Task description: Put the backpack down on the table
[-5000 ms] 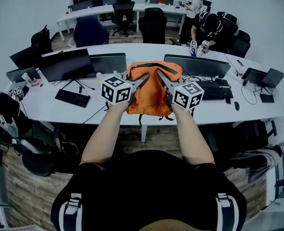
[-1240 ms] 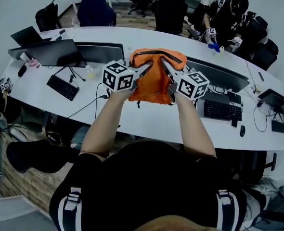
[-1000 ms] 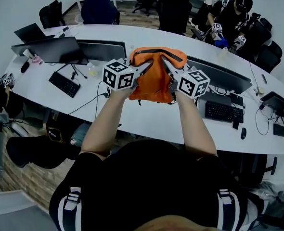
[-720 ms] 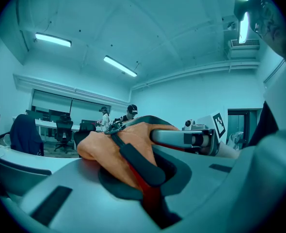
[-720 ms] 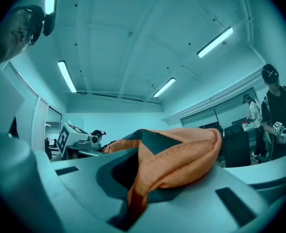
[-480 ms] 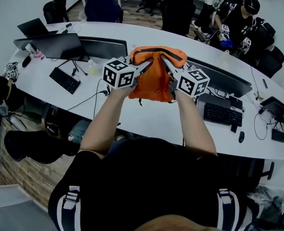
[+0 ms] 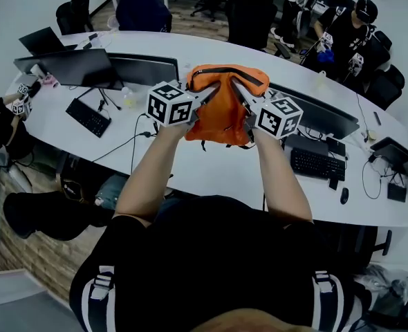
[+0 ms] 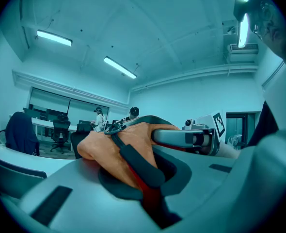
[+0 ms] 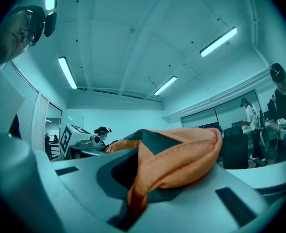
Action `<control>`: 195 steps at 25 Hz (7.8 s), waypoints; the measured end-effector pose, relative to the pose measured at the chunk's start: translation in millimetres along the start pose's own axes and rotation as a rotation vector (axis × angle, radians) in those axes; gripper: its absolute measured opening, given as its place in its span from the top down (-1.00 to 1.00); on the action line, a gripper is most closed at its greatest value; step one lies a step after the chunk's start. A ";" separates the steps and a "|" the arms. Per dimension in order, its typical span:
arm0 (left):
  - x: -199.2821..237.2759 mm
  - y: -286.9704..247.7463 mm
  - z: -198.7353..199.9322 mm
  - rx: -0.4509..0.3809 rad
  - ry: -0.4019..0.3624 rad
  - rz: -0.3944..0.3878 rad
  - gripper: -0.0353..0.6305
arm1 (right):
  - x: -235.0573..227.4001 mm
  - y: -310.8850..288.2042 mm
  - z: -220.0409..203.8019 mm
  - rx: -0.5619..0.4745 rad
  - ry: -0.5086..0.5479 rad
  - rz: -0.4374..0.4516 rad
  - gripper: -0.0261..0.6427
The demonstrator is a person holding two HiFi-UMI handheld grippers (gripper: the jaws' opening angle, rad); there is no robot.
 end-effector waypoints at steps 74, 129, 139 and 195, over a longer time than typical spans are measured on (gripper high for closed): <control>12.7 -100.6 -171.7 0.282 0.199 -0.233 0.77 | -42.2 -18.5 -191.7 0.227 -0.333 0.000 0.81; 6.8 -144.4 -350.4 0.547 0.365 -0.299 0.77 | -47.4 -41.3 -380.3 0.467 -0.555 -0.014 0.81; 15.3 -156.5 -376.2 0.587 0.376 -0.309 0.77 | -56.5 -51.5 -409.8 0.475 -0.610 -0.027 0.81; 53.3 -210.0 -461.2 0.769 0.425 -0.384 0.76 | -91.5 -87.9 -504.5 0.627 -0.680 -0.168 0.81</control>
Point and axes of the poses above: the fingertips, and each gripper's own axes: y backward along the fingers, x to its left, z out of its top, the point moved 5 cm from there along y, backward along the fingers, and after that the axes turned 14 degrees about x, right-handed, at the moved point
